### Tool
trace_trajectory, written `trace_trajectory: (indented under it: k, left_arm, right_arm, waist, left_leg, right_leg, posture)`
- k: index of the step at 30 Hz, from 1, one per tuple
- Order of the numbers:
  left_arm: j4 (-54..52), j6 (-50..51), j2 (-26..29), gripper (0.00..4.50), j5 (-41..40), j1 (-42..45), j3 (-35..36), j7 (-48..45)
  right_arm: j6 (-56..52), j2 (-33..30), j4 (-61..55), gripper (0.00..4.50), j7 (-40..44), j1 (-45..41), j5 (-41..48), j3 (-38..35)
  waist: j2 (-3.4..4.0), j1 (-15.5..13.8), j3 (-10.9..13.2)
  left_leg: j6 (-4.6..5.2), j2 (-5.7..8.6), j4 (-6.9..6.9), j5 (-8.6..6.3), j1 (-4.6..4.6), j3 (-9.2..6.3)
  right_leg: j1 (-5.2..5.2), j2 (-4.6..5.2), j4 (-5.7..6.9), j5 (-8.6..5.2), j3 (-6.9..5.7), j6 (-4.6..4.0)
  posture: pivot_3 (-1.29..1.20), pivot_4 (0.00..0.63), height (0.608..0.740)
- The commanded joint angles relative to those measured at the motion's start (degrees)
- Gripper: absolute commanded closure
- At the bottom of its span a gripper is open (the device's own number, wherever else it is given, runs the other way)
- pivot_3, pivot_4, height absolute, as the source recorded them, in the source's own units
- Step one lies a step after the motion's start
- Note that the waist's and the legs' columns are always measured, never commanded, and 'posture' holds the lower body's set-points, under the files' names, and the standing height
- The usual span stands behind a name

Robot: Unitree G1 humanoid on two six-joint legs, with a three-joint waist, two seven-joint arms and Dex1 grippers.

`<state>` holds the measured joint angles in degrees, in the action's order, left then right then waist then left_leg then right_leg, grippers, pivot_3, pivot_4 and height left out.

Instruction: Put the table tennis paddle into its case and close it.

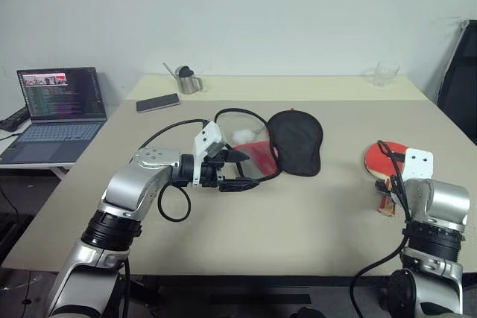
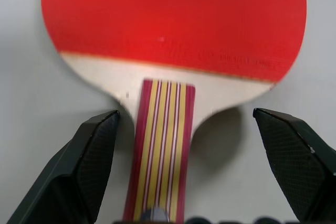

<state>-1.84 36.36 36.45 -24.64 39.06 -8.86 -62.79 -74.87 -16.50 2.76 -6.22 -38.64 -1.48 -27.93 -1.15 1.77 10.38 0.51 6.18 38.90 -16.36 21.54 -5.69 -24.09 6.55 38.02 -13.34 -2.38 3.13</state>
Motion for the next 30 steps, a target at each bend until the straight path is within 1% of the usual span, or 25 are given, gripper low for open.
trace_trajectory:
  k: [1, 2, 3, 4, 10, 12, 18, 22, 25, 27, 30]
  left_arm:
    - [-2.6, 0.4, 0.4, 0.25, -0.3, 0.2, 1.7, 1.1]
    - [-2.8, 0.6, 0.4, 0.22, -0.3, 0.2, 1.8, 1.4]
    - [-3.0, 0.8, 0.4, 0.22, -0.4, 0.1, 2.1, 1.8]
    - [-3.2, 1.0, 0.5, 0.22, -0.5, 0.0, 2.3, 2.1]
    - [-3.7, 1.4, 0.9, 0.22, -0.6, -0.6, 3.0, 3.2]
    - [-4.0, 1.6, 0.8, 0.22, -0.7, -0.8, 3.1, 3.6]
    - [-4.4, 2.2, 0.4, 0.22, -0.7, -1.0, 3.8, 5.1]
    - [-3.9, 2.2, 0.6, 0.22, -1.0, -0.6, 4.7, 5.6]
    - [-4.0, 2.2, 0.8, 0.22, -0.9, -0.8, 4.9, 6.0]
    - [-4.4, 2.4, 1.0, 0.22, -1.2, -1.1, 5.2, 6.3]
    - [-5.2, 2.9, 1.3, 0.22, -1.3, -1.8, 5.6, 6.6]
  right_arm:
    - [4.3, 1.1, 4.7, 0.10, -1.8, -1.4, 0.0, 0.6]
    - [4.8, 1.3, 5.5, 0.49, -2.0, -1.6, 0.1, 0.9]
    - [4.9, 1.5, 5.9, 0.65, -2.3, -1.6, -0.1, 1.4]
    - [4.8, 1.9, 6.2, 0.97, -2.7, -1.6, 0.0, 1.4]
    - [5.0, 2.4, 6.5, 2.94, -3.8, -0.7, 0.2, 2.4]
    - [5.5, 2.4, 6.9, 3.40, -4.2, -0.7, 0.2, 2.4]
    - [6.7, 2.6, 7.0, 3.41, -4.3, -3.6, 1.1, 3.3]
    - [6.6, 2.9, 6.1, 3.41, -4.6, -8.9, 1.9, 2.7]
    - [6.7, 3.2, 6.0, 3.41, -4.5, -12.7, 2.2, 3.4]
    - [6.2, 3.9, 5.9, 3.41, -4.1, -15.0, 2.7, 4.2]
    - [6.5, 5.2, 6.8, 3.41, -4.0, -18.2, 3.5, 5.4]
  waist:
    - [-0.08, 0.2, 0.0]
    - [-0.12, 0.2, -0.1]
    - [-0.17, 0.2, -0.1]
    - [-0.20, 0.2, -0.1]
    - [-0.20, 0.0, -0.1]
    - [-0.20, 0.0, -0.1]
    - [-0.23, 0.0, -0.1]
    - [-0.07, 0.2, 0.0]
    - [0.09, 0.2, 0.1]
    - [0.13, 0.2, 0.1]
    - [0.13, 0.2, 0.1]
  left_leg:
    - [0.00, -0.02, 0.00, 0.00, -0.05, 0.06]
    - [0.00, -0.05, -0.01, 0.00, -0.09, 0.12]
    - [0.02, -0.10, -0.01, -0.01, -0.12, 0.17]
    - [0.03, -0.14, -0.01, -0.02, -0.18, 0.22]
    - [0.23, -0.25, -0.10, -0.14, -0.57, 0.21]
    - [0.23, -0.26, -0.10, -0.14, -0.59, 0.20]
    - [0.23, -0.29, -0.10, -0.14, -0.65, 0.21]
    - [0.24, -0.47, -0.11, -0.15, -0.63, 0.34]
    - [0.20, -0.60, -0.21, -0.13, -0.51, 0.49]
    - [0.02, -0.76, -0.21, -0.03, -0.23, 0.66]
    - [-0.04, -0.82, -0.22, -0.03, 0.07, 0.68]
  right_leg:
    - [0.01, -0.03, 0.00, 0.02, 0.07, 0.00]
    - [0.03, -0.06, -0.02, 0.06, 0.13, -0.01]
    - [0.04, -0.13, -0.03, 0.10, 0.17, -0.03]
    - [0.07, -0.35, -0.04, 0.15, 0.23, -0.05]
    - [0.44, -0.46, -0.12, 0.17, 0.21, -0.07]
    - [0.47, -0.47, -0.16, 0.17, 0.20, -0.07]
    - [0.57, -0.47, -0.24, 0.18, 0.21, -0.07]
    - [0.47, -0.49, -0.26, 0.22, 0.28, -0.13]
    - [0.20, -0.59, -0.19, 0.24, 0.39, -0.19]
    - [-0.17, -0.68, -0.09, 0.27, 0.46, -0.26]
    - [-0.44, -0.74, -0.17, 0.26, 0.45, -0.32]
  posture:
    - [0.00, 0.150, 0.740]
    - [0.00, 0.150, 0.740]
    - [0.00, 0.150, 0.740]
    - [0.00, 0.150, 0.740]
    - [0.00, 0.150, 0.740]
    - [0.00, 0.150, 0.740]
    - [0.00, 0.150, 0.740]
    - [0.00, 0.150, 0.740]
    - [0.00, 0.150, 0.740]
    - [0.00, 0.150, 0.740]
    - [0.00, 0.150, 0.740]
